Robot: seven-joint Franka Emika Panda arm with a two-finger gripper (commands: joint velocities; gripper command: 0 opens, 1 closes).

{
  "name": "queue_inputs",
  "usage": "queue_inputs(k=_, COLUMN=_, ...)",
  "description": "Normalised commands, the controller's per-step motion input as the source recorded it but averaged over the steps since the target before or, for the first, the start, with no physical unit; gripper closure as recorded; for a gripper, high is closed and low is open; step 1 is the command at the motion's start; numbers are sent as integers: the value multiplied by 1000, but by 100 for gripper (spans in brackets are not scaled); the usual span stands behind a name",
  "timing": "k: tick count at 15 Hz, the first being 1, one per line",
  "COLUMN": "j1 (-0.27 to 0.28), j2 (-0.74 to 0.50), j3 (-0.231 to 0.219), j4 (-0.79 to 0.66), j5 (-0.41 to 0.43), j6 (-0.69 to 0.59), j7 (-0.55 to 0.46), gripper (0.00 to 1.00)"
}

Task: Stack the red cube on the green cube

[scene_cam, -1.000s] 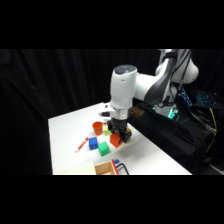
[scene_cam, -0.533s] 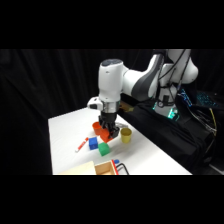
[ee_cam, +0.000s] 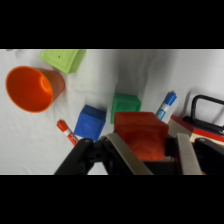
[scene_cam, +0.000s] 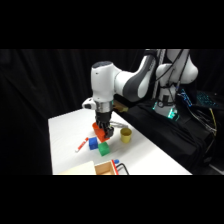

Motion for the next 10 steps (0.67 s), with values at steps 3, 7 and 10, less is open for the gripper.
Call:
queue_inputs(k=3, j1=-47, j2=98, j3=8, j4=195, j5=168, j6=-138, j7=-187, gripper=75)
queue_inputs(k=7, j1=-48, j2=119, j3=5, j4=198, j5=159, j6=-146, j7=-180, gripper=75)
queue_inputs(k=10, j1=-47, j2=111, j3=4, j4=183, j5=152, j6=-133, j7=-179, gripper=75)
